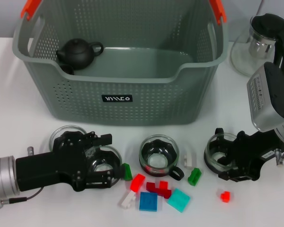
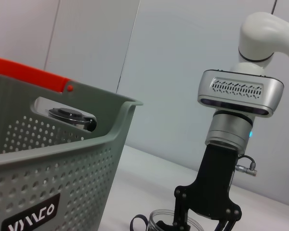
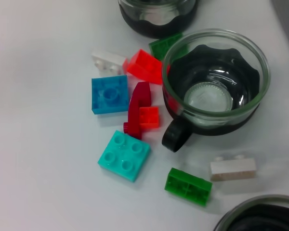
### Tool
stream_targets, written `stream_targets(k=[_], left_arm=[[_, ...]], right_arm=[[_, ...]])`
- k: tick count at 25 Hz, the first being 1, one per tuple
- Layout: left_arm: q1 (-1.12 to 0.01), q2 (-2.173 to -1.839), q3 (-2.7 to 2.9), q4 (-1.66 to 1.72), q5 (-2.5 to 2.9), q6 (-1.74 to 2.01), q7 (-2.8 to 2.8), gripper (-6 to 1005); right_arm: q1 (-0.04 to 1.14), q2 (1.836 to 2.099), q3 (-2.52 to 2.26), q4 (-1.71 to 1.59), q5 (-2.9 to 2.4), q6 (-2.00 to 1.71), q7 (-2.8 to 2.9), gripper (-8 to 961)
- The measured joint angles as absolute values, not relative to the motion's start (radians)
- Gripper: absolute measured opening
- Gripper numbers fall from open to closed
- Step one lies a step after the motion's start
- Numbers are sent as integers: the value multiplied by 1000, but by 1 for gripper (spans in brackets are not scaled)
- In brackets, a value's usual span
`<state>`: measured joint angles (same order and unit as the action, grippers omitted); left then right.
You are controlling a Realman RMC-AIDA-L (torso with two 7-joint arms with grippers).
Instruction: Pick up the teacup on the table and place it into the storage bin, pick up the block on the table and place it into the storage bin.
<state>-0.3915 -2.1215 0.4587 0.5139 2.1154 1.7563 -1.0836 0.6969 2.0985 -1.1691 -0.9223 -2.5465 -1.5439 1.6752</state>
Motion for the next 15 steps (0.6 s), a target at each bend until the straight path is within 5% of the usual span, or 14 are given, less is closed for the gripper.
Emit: stream_targets(k=[15], left_arm=[[-385,-2121,459,514,2115,1762,-1083,933]], right_arm=[[688,2096,-1161,-968,-2541,-1615,1730,75]])
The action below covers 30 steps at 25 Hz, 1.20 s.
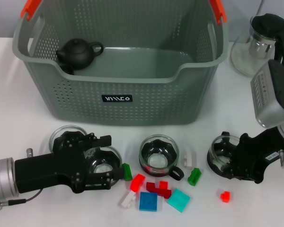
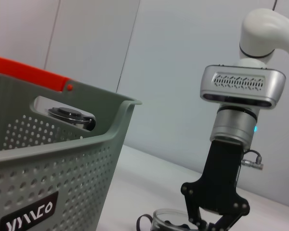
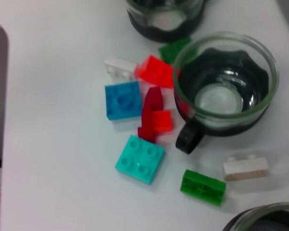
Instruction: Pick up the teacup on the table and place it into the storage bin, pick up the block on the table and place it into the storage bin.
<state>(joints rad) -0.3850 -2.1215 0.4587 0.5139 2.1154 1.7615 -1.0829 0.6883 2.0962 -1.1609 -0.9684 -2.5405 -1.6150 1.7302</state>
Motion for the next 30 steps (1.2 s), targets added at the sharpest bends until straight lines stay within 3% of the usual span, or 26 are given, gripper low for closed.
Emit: stream_targets(k=[10,17,25,30], left_arm=[[-382,-2119,455,519,2120,1766,-1083,933],[-382,-2115,452,523,2118,1769,-1083,934],[-386,-2111,450,524,2115,1768,-1072,934],[-389,-2108,446,525,2115,1771,-1072,934]], right_arm=[[678,2097,-1076,-1194,-2465,-1914,1853,68],[734,2094,-1101,-1388,-2330,-1988,2022,65],[893,2109,-1063,-1425,-2266,-1858,2095,66],[932,2108,-1061,-1388,-2311,-1608,2155,66]])
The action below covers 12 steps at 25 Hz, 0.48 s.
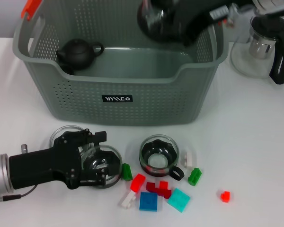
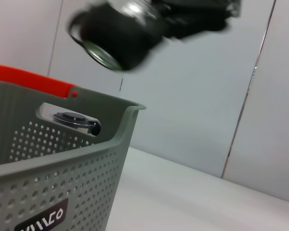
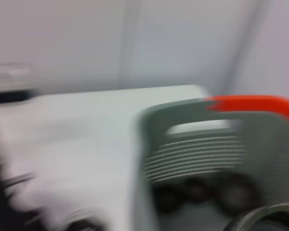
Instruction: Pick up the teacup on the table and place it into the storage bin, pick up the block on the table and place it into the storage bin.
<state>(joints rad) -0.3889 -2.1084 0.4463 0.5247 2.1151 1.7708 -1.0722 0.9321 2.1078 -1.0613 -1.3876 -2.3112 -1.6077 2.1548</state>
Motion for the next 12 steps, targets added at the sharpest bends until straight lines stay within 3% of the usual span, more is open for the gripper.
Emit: stream_targets(k=[12], left_arm=[[-395,-2107,433,525,2114,1771,-1072,934]], right_arm=[[1060,2086,-1059,-860,-2416,-1170,2152,66]])
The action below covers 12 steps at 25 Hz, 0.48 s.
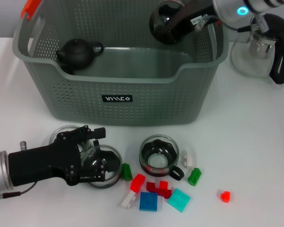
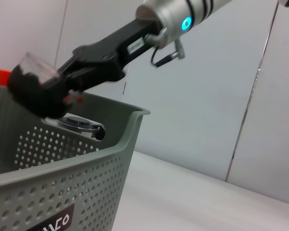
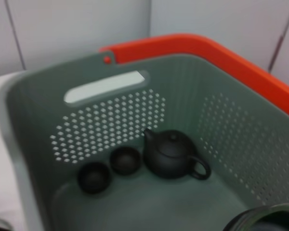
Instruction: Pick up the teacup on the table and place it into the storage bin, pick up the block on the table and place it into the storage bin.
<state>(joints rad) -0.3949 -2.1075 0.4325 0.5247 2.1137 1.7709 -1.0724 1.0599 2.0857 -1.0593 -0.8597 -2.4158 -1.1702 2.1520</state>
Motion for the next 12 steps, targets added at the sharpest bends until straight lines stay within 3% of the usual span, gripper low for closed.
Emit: stream_targets(k=[12], left_arm=[[-401,-2103,421,525,2114,1771,-1073,934]], right_arm=[[1086,2090,-1120,-701,-2416,-997,2120,65]])
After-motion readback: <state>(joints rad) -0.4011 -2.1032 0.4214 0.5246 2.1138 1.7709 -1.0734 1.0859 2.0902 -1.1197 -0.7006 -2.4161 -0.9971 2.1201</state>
